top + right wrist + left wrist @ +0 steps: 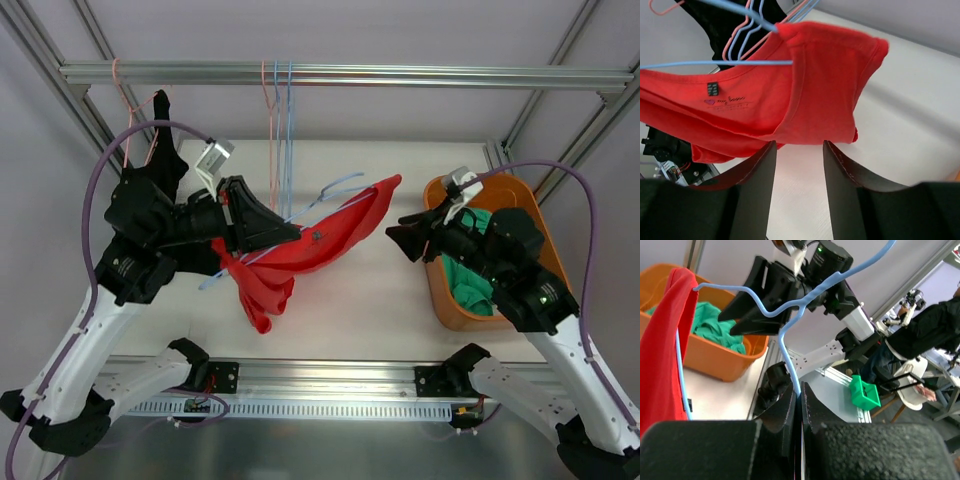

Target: Remove the tank top from the hanger

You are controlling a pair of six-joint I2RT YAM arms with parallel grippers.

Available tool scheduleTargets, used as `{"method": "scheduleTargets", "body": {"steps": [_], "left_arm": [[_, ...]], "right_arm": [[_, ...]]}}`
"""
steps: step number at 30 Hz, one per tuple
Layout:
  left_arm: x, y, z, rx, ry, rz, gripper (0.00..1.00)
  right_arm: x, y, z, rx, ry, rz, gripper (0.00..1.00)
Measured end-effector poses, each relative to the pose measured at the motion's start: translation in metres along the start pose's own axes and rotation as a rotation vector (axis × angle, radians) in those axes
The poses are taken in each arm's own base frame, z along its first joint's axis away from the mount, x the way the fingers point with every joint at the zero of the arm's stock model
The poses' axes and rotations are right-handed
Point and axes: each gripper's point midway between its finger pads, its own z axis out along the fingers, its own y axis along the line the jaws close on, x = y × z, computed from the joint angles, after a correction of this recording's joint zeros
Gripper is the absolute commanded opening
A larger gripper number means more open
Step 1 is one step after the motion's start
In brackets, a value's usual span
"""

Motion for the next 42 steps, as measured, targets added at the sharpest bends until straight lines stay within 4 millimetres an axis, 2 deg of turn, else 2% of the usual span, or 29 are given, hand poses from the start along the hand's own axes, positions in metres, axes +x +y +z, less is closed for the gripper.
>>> {"method": "scheduleTargets", "body": {"steps": [4,9,15,17,19,21,26,30,31,34,36,37,39,42], "left_arm": [[0.019,-0.008,-0.013,-0.026,-0.038,-0.038,0.00],[0.021,-0.014,-0.022,-0.053,-0.101,-0.082,0.00],[0.030,0.002,-0.015,-0.092,-0.107,-0.167,0.00],[0.034,0.007,-0.013,-0.103,-0.100,-0.192,0.00],[0.035,0.012,-0.012,-0.119,-0.104,-0.205,0.00],[0.035,0.013,-0.012,-0.126,-0.110,-0.209,0.00],[0.033,0.011,-0.014,-0.126,-0.123,-0.210,0.00],[0.033,0.010,-0.014,-0.125,-0.125,-0.216,0.00],[0.033,0.010,-0.014,-0.125,-0.125,-0.216,0.00],[0.033,0.009,-0.014,-0.125,-0.125,-0.218,0.00],[0.034,0.009,-0.014,-0.122,-0.123,-0.219,0.00],[0.034,0.008,-0.014,-0.121,-0.122,-0.219,0.00],[0.034,0.009,-0.014,-0.122,-0.122,-0.220,0.00],[0.035,0.010,-0.014,-0.124,-0.122,-0.221,0.00]], "right_arm": [[0.012,-0.001,0.016,-0.022,0.038,0.011,0.47],[0.025,-0.002,0.040,-0.036,0.072,0.025,0.45],[0.028,-0.001,0.058,-0.043,0.079,0.035,0.44],[0.024,-0.001,0.059,-0.045,0.062,0.032,0.49],[0.020,0.000,0.060,-0.048,0.044,0.032,0.62],[0.017,0.001,0.061,-0.051,0.032,0.040,0.62],[0.014,0.002,0.069,-0.052,0.009,0.046,0.52],[0.019,-0.003,0.081,-0.028,0.021,0.053,0.45],[0.021,-0.003,0.084,-0.023,0.026,0.054,0.39],[0.024,-0.007,0.091,-0.001,0.031,0.057,0.35],[0.023,-0.009,0.093,0.011,0.027,0.056,0.26],[0.022,-0.010,0.094,0.018,0.021,0.056,0.15],[0.019,-0.012,0.094,0.030,0.006,0.053,0.01],[0.015,-0.015,0.094,0.056,-0.011,0.059,0.00]]}}
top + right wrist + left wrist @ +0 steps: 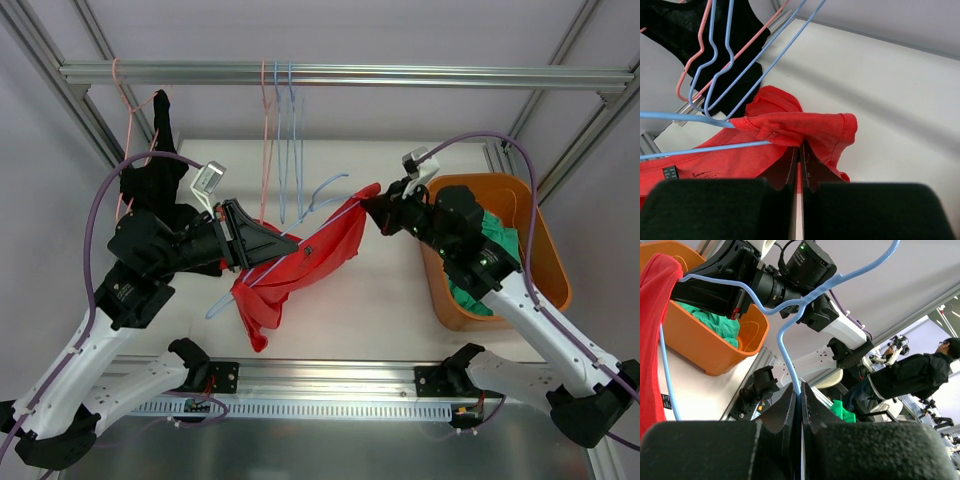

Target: Remove the tank top from the hanger

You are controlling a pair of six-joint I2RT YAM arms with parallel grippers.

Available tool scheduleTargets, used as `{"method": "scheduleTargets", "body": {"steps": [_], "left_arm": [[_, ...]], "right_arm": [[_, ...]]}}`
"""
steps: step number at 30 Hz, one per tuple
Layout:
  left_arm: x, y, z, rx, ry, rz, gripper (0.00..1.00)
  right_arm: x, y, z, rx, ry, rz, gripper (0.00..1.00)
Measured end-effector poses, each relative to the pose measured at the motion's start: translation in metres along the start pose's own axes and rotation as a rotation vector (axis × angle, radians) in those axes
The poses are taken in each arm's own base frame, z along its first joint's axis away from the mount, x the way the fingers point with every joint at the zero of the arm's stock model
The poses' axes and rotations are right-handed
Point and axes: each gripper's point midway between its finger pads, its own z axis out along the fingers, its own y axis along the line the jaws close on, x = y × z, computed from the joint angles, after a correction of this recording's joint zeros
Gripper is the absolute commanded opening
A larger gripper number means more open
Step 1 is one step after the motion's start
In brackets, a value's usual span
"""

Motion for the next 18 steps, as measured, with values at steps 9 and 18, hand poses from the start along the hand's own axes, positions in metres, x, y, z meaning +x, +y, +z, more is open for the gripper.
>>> {"method": "scheduleTargets", "body": {"steps": [9,18], "left_arm": [[0.009,0.001,0.003,0.023,0.055,-0.002,0.00],[0.013,-0.017,0.017,0.116,0.183,0.034,0.00]], "right_arm": [[-0.023,-0.032,-0.022,0.184,-0.087,-0.013,0.00],[-0.067,-0.085,-0.047,0.400,-0.131,-0.030,0.00]]}}
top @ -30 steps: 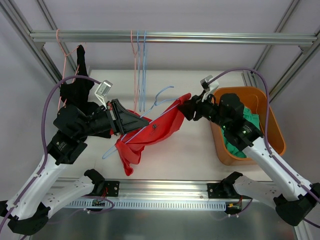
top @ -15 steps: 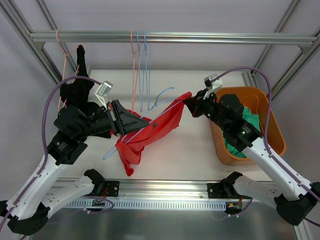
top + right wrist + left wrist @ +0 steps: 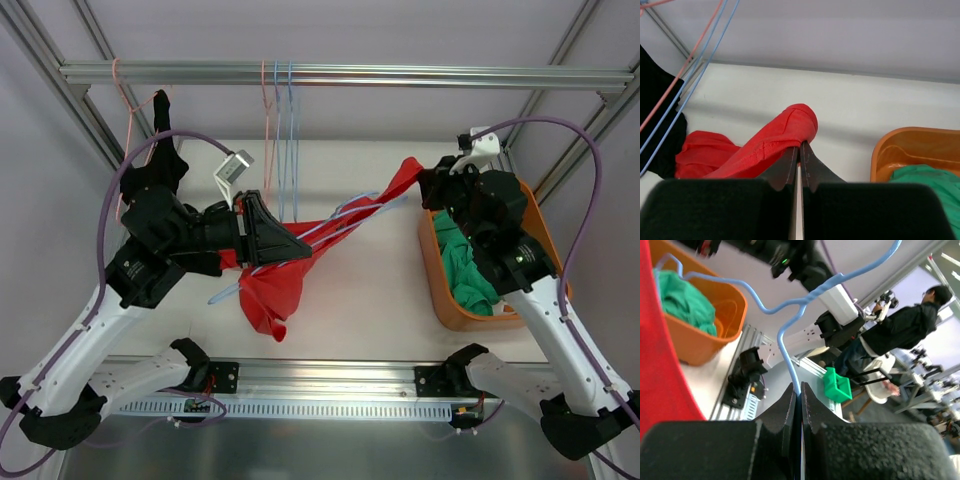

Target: Remove the tank top from the hanger

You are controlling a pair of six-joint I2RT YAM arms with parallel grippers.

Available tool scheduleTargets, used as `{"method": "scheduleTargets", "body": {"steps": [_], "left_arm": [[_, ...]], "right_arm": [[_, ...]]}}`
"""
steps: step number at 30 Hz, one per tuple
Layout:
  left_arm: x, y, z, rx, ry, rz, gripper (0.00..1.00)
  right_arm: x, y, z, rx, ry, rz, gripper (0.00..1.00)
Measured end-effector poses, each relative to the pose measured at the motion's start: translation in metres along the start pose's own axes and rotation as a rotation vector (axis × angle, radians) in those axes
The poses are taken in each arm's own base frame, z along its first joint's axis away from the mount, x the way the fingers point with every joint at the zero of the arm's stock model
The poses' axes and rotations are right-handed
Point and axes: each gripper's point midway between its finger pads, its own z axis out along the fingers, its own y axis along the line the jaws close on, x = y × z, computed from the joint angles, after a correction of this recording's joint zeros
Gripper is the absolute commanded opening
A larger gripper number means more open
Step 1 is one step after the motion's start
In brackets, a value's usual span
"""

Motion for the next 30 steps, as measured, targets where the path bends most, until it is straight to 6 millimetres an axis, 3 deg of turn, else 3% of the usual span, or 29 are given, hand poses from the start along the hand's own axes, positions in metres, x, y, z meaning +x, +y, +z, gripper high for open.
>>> {"method": "scheduleTargets", "body": {"steps": [4,7,12,17,20,26,30], "left_arm": [[-0.029,-0.041,0.004,0.092,-0.041,0.139,0.00],[-0.050,-0.078,0.013,0.217,-0.094,0.265,0.00],[-0.073,-0.109,0.039,0.378,-0.237,0.466,0.00],[-0.086,-0.099,0.068,0.411,-0.435,0.592,0.00],[-0.103,-0.091,0.083,0.400,-0.564,0.647,0.00],[-0.133,-0.075,0.106,0.341,-0.718,0.745,0.00],[-0.143,-0.080,0.097,0.293,-0.784,0.848,0.00]], "right_arm": [[0.011,-0.003,-0.006,-0.014,0.048,-0.004,0.00],[0.016,-0.005,-0.022,-0.030,0.064,0.002,0.00],[-0.007,-0.013,-0.063,-0.039,-0.003,0.015,0.00],[-0.037,0.012,-0.104,-0.179,-0.093,0.054,0.00],[-0.039,0.039,-0.115,-0.325,-0.082,0.099,0.00],[0.000,0.063,-0.112,-0.475,0.058,0.156,0.00],[0.034,0.075,-0.108,-0.560,0.181,0.183,0.00]]}}
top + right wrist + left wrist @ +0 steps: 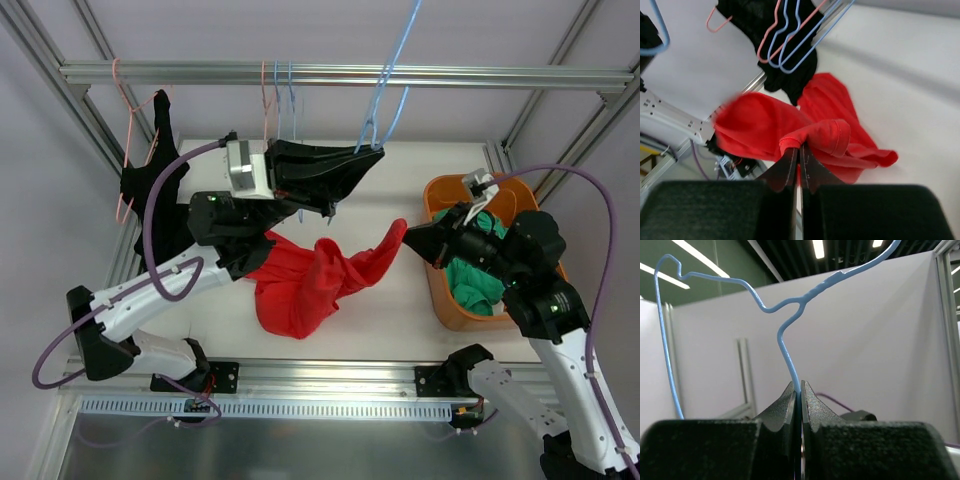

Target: Remove the tank top from the hanger

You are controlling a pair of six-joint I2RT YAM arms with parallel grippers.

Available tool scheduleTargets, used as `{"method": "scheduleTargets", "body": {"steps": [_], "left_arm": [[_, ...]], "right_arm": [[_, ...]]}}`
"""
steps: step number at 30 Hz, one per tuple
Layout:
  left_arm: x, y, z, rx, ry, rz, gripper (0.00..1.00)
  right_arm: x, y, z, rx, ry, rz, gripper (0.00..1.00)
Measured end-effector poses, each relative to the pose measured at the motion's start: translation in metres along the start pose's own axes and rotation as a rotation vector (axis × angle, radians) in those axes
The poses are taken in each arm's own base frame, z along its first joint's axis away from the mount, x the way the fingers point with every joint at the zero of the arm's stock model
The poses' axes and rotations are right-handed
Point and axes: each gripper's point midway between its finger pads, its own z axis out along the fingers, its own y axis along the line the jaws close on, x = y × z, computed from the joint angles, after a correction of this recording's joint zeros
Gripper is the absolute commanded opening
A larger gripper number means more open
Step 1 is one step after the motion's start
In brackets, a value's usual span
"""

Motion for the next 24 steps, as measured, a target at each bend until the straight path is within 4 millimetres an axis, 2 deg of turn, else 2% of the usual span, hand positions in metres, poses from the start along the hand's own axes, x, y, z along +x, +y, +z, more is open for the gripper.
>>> {"method": "scheduleTargets", "body": {"steps": [3,7,11,13,15,16,17,19,21,24], "left_arm": [[-0.021,-0.005,-0.007,0.005,-0.005,0.096,0.00],[-0.061,-0.017,-0.029,-0.010,-0.028,0.192,0.00],[-0.099,-0.017,-0.057,-0.120,0.025,0.206,0.00],[-0.117,-0.014,-0.080,-0.212,0.050,0.199,0.00],[-0.127,-0.007,-0.114,-0.340,0.097,0.166,0.00],[-0.132,-0.006,-0.128,-0.389,0.111,0.153,0.00],[-0.134,-0.002,-0.146,-0.458,0.129,0.127,0.00],[-0.131,0.004,-0.182,-0.582,0.159,0.061,0.00],[-0.113,0.009,-0.223,-0.718,0.219,-0.023,0.00],[-0.082,0.010,-0.266,-0.845,0.315,-0.125,0.00]], "right_arm": [[0.016,0.003,0.007,-0.043,0.061,0.020,0.00],[0.028,0.012,0.015,-0.101,0.121,0.021,0.00],[0.050,0.024,0.029,-0.150,0.197,-0.006,0.00],[0.066,0.028,0.039,-0.164,0.245,-0.021,0.01],[0.085,0.026,0.052,-0.156,0.299,-0.024,0.41],[0.097,0.019,0.061,-0.133,0.330,-0.018,0.67],[0.109,0.010,0.068,-0.101,0.354,-0.016,0.99],[0.133,-0.010,0.076,-0.032,0.404,-0.011,1.00],[0.149,-0.025,0.077,0.028,0.434,-0.006,0.99],[0.149,-0.035,0.079,0.075,0.421,-0.015,0.99]]}}
